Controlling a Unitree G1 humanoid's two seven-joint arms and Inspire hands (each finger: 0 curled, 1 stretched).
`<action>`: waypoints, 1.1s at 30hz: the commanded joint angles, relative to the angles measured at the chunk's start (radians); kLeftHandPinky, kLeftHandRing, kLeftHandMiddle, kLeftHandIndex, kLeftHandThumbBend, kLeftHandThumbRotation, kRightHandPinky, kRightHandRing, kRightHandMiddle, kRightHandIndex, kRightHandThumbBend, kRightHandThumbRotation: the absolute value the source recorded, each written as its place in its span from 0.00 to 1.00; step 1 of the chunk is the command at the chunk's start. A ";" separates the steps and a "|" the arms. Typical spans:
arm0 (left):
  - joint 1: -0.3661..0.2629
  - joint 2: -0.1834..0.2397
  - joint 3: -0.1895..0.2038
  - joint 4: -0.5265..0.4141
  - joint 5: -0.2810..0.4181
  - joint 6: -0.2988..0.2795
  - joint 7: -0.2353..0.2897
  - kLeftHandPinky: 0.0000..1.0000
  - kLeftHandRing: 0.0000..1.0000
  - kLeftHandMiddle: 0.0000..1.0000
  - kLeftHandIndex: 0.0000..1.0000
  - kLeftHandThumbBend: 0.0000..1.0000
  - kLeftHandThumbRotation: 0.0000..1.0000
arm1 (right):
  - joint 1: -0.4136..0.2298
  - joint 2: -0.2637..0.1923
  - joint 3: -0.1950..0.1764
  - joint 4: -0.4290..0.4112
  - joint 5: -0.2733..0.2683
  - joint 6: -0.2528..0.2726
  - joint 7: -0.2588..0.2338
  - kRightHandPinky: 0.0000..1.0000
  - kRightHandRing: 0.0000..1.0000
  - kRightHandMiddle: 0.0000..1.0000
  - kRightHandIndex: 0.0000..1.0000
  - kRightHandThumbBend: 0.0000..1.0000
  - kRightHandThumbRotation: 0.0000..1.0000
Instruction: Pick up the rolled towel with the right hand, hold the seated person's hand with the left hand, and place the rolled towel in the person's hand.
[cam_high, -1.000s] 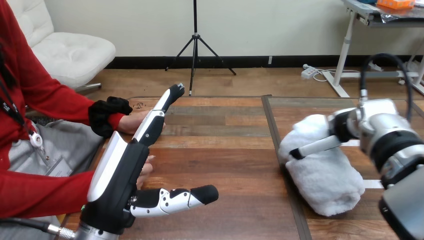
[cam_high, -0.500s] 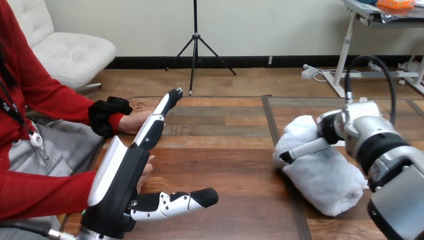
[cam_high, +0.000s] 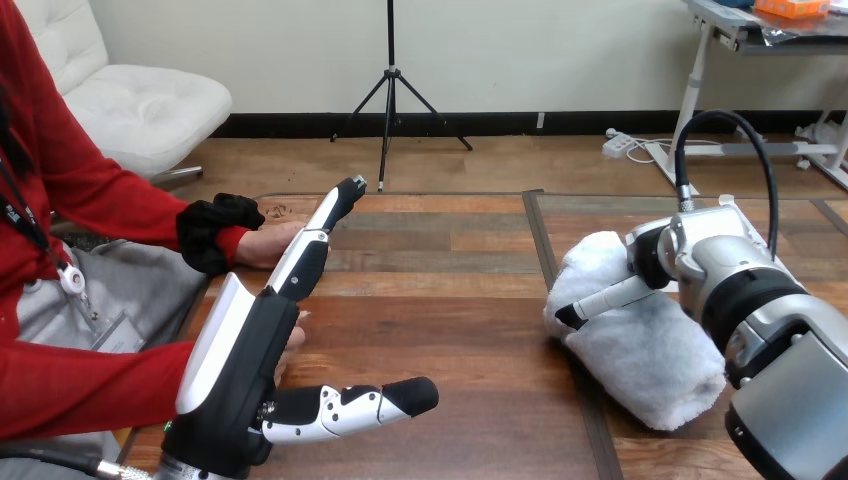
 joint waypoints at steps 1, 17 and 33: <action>-0.023 -0.007 0.005 -0.050 0.001 -0.008 0.012 0.97 0.95 0.96 0.97 1.00 0.58 | -0.050 0.024 0.036 0.005 -0.028 -0.023 0.016 0.67 0.89 0.97 0.96 1.00 1.00; -0.016 -0.003 0.011 -0.064 -0.002 0.000 0.010 0.95 0.95 0.96 0.97 1.00 0.58 | -0.026 0.038 -0.010 0.001 0.031 0.050 -0.040 0.39 0.68 0.75 0.76 0.91 0.68; -0.021 0.001 0.019 -0.064 -0.005 -0.002 0.011 0.94 0.95 0.96 0.97 1.00 0.57 | 0.031 0.049 -0.119 -0.031 0.141 0.099 -0.347 0.19 0.33 0.49 0.74 0.91 0.12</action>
